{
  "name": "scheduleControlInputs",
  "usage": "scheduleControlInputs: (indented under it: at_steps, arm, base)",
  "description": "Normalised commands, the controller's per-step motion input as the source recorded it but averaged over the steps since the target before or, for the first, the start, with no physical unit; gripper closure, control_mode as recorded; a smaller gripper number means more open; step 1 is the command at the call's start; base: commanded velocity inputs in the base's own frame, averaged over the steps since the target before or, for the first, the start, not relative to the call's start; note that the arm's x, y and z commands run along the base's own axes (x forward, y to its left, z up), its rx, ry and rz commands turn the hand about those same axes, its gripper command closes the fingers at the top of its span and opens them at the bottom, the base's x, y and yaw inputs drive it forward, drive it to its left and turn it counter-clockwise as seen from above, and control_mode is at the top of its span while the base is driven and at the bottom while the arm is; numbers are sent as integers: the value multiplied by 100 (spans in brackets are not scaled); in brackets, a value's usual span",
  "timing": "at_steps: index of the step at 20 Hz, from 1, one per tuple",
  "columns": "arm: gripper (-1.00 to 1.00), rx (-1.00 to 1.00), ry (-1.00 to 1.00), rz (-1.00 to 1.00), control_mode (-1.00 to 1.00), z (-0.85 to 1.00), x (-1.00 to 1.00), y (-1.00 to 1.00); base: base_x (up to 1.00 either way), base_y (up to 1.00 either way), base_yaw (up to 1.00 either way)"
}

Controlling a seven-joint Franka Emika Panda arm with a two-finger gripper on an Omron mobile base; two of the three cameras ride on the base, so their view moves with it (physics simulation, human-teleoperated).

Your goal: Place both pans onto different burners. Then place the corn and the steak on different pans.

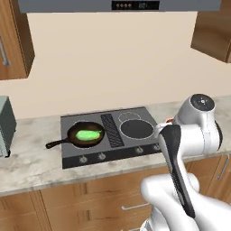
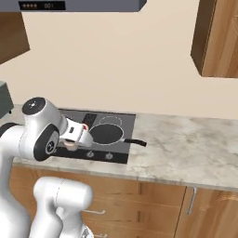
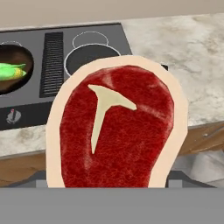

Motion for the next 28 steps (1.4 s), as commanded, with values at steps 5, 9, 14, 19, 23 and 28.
scheduleControlInputs:
  at_steps: [5,9,14,19,23,28]
  arm:
    - [100,0,0,0,100,0,0,0]
    - [100,0,0,0,100,0,0,0]
    - [100,0,0,0,100,0,0,0]
    - [100,0,0,0,100,0,0,0]
    - [100,0,0,0,-100,-2,71,1]
    - [100,0,0,1,-100,-36,72,5]
  base:
    - [24,-22,0]
    - [59,0,0]
    - [55,0,0]
    - [46,0,0]
    - [0,0,0]
    - [0,0,0]
